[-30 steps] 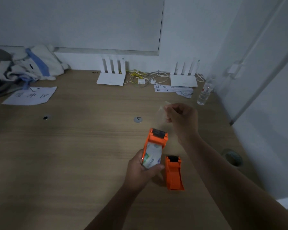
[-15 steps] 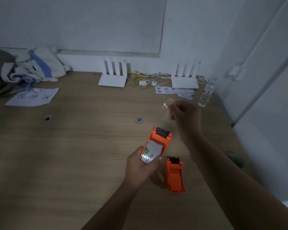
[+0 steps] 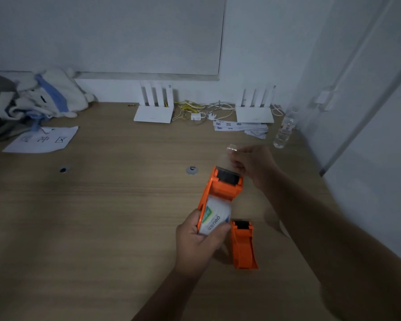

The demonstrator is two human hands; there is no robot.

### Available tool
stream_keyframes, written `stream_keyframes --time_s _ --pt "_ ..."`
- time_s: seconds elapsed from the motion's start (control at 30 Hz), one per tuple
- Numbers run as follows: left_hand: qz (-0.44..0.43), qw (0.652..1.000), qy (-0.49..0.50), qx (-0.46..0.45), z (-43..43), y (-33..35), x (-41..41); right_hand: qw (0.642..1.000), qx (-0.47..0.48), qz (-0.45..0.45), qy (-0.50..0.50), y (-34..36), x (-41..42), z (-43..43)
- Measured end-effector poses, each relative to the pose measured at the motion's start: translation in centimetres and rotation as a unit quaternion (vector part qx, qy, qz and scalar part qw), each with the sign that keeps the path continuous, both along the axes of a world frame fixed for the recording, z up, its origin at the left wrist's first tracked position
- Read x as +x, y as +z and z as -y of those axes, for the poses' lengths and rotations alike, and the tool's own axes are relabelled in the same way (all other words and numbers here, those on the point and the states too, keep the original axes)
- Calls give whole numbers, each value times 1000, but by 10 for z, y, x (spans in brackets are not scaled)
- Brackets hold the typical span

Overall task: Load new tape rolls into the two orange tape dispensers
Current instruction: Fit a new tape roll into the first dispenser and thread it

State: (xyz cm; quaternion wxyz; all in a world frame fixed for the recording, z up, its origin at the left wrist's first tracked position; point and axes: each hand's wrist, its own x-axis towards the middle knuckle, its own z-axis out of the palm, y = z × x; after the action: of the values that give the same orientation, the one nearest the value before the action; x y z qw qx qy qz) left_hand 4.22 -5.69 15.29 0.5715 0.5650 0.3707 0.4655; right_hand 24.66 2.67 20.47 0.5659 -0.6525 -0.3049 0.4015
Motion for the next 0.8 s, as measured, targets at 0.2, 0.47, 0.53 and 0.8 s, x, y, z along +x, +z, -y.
stream_keyframes --time_s 0.2,0.47,0.53,0.8 --pt "3 1000 7 26 4 6 -4 999 -44 12 4 -10 0 -2" --pt "-4 999 -5 36 6 2 -8 997 -62 -6 35 -18 2 4" --pt "-8 999 2 37 5 0 -8 997 -41 -42 52 -17 0 9" --pt "-11 1000 23 16 3 -9 -7 980 -56 -189 -13 -57 -26 56"
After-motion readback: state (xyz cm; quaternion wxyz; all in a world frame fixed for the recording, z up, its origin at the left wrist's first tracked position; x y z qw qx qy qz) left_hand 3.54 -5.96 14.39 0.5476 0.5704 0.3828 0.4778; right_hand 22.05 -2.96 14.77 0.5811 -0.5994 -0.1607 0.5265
